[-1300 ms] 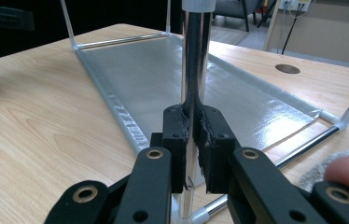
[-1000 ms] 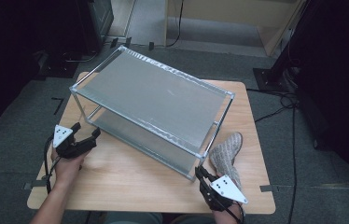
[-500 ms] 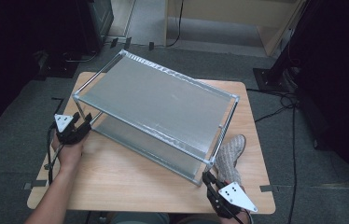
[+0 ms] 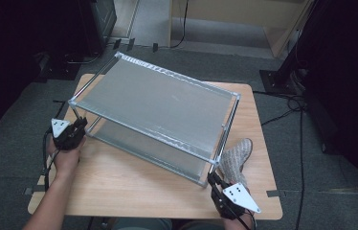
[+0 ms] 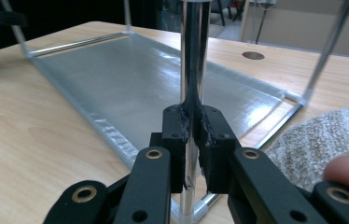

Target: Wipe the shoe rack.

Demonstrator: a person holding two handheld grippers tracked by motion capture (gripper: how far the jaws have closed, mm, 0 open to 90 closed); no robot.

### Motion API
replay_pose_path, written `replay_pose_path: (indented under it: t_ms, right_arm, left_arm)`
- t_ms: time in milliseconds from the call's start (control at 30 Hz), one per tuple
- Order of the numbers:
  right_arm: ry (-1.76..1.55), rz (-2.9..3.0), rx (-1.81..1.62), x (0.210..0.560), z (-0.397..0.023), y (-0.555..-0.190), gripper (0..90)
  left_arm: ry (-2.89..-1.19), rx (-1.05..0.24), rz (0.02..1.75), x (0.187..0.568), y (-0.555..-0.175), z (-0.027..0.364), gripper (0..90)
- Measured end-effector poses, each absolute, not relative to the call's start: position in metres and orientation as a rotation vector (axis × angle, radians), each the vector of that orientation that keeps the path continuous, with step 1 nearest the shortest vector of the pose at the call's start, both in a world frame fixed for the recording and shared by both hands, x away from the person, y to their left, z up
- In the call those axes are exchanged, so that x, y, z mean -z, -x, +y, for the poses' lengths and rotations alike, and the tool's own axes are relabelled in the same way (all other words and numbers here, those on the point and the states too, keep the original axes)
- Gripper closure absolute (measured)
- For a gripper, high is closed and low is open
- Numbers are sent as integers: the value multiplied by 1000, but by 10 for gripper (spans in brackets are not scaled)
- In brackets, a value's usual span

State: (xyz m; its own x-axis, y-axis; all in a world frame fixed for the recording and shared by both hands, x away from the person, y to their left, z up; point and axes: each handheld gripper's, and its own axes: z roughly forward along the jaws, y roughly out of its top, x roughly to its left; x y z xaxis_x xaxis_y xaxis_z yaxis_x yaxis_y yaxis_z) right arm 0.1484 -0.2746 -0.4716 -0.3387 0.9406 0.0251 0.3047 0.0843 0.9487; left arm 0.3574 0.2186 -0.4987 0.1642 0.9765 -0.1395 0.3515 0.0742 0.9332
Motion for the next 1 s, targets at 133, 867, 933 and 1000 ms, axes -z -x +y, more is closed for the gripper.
replay_pose_path:
  t_ms: [133, 867, 933, 1000]
  right_arm:
    - [-1278, 1703, -1244, 472, -271, -159, 821]
    - [-1508, 1622, -1055, 469, -261, -251, 820]
    - [-1515, 1615, -1046, 469, -263, -259, 820]
    - [-1529, 1607, -1038, 469, -263, -269, 821]
  left_arm:
    - [-1447, -770, 1374, 500, -347, 229, 777]
    - [-1479, -670, 1458, 497, -271, 251, 760]
    - [-1486, -670, 1457, 497, -265, 248, 761]
    - [-1491, -668, 1456, 497, -260, 247, 761]
